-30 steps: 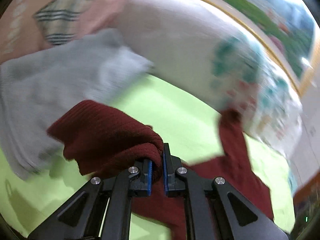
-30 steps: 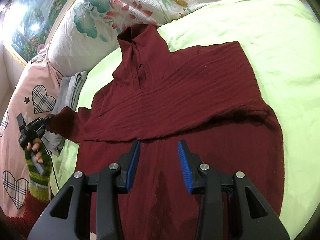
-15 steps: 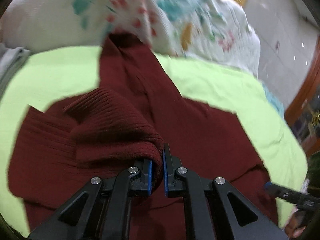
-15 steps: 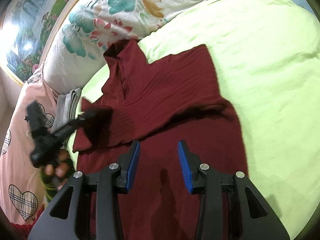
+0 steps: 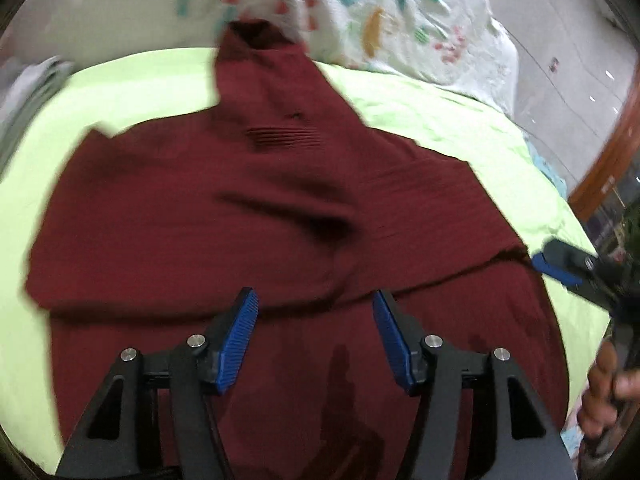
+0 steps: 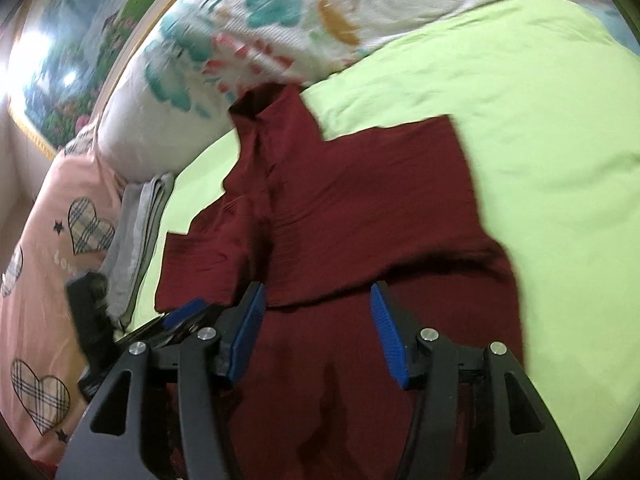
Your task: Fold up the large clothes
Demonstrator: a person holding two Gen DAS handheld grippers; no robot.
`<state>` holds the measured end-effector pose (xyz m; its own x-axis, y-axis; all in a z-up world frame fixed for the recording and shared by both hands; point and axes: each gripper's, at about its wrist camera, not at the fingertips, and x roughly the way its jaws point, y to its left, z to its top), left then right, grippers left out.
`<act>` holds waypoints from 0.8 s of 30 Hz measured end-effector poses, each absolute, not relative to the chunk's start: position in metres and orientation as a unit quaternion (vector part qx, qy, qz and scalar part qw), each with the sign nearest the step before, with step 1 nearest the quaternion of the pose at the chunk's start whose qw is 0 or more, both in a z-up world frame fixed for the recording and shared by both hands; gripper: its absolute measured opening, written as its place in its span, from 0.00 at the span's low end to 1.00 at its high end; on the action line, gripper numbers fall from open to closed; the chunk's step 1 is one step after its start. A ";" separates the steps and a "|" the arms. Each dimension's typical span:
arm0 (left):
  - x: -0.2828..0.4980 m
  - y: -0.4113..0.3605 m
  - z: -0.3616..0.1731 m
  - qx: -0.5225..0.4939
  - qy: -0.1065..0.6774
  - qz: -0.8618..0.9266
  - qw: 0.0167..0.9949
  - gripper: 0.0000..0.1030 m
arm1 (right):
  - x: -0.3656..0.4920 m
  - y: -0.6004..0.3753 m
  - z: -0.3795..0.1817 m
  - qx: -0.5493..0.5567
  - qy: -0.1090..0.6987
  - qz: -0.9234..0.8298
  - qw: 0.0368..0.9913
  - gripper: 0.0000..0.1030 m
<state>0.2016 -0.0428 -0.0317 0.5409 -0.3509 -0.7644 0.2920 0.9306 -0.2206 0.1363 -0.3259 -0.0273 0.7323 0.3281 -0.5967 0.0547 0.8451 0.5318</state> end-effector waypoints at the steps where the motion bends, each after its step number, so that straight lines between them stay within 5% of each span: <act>1: 0.197 -0.029 -0.031 -0.037 0.441 -0.169 0.881 0.59 | 0.144 -0.315 -0.026 0.255 0.359 0.086 0.893 0.54; 9: 0.196 0.092 -0.045 -0.086 0.444 0.007 0.892 0.59 | 0.203 -0.227 -0.018 0.136 0.373 0.135 0.908 0.54; 18: 0.218 0.112 -0.063 -0.114 0.461 0.034 0.879 0.57 | 0.274 -0.155 -0.061 -0.055 0.408 0.090 0.907 0.52; 21: 0.225 0.109 -0.063 -0.108 0.461 0.039 0.880 0.57 | 0.280 -0.170 -0.063 -0.056 0.401 0.056 0.913 0.07; 24: 0.231 0.108 -0.064 -0.108 0.460 0.045 0.880 0.57 | 0.266 -0.203 -0.042 0.016 0.372 0.050 0.927 0.04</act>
<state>0.2306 0.1082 -0.0636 0.5726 -0.0207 -0.8196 -0.1786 0.9725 -0.1493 0.2655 -0.2031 -0.0415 0.7186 0.1037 -0.6876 -0.0801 0.9946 0.0662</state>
